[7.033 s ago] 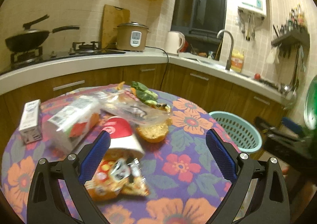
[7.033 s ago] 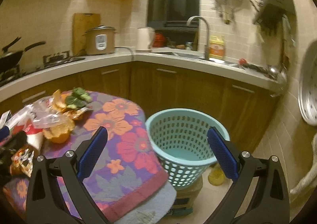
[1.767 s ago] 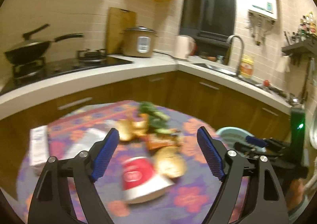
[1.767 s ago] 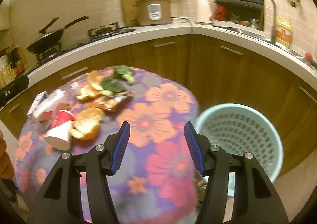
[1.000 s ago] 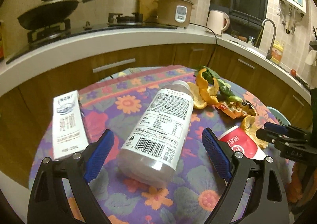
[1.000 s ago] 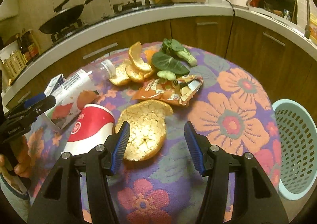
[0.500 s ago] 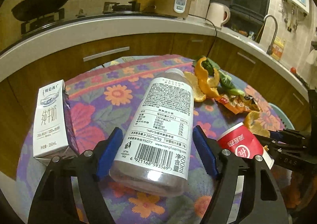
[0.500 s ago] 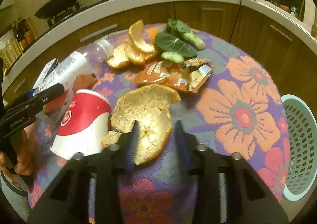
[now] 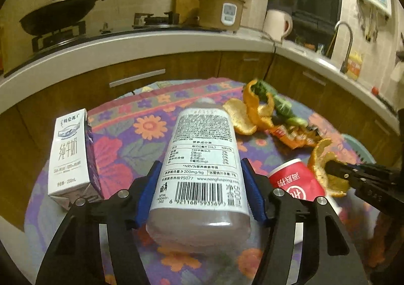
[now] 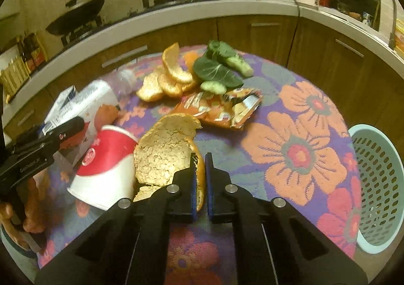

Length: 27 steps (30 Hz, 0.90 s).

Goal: Collect trash
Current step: 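Carry bottle and bread crust over the blue basket and release both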

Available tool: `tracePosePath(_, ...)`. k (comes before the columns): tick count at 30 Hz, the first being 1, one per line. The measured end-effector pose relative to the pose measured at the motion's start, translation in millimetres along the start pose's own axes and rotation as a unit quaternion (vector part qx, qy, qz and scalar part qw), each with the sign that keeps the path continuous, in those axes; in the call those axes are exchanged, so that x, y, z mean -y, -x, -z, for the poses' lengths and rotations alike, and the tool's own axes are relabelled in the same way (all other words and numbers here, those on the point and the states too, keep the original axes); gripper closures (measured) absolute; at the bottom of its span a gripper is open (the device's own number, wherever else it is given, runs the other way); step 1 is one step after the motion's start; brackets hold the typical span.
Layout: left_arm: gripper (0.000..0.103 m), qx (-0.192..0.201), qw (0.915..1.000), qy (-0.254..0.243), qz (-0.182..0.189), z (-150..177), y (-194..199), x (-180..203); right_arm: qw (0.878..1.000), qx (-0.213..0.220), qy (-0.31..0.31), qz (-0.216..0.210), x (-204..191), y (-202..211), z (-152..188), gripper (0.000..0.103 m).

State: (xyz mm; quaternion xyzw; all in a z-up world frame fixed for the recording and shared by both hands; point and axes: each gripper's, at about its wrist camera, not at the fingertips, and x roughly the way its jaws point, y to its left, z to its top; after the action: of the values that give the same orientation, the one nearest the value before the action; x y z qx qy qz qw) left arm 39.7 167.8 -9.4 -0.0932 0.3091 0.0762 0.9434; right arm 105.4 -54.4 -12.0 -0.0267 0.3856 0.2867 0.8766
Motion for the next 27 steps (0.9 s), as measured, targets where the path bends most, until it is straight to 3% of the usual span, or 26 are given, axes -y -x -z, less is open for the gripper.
tracePosePath(7,0.044,0.030,0.9994,0.005,0.016,1,25,10,0.999,0.028,-0.028,-0.018,13,14,-2,0.099)
tracePosePath(14,0.044,0.066,0.9969,-0.003,0.042,-10,57,31,0.997,0.047,-0.054,-0.009,37,37,6,0.099)
tracePosePath(22,0.044,0.081,0.9922,-0.032,0.089,-25,61,97,0.990,0.080,-0.111,0.028,105,78,17,0.099)
tracePosePath(27,0.044,0.066,0.9878,-0.063,0.126,-27,42,163,0.981,0.093,-0.151,0.077,159,98,31,0.099)
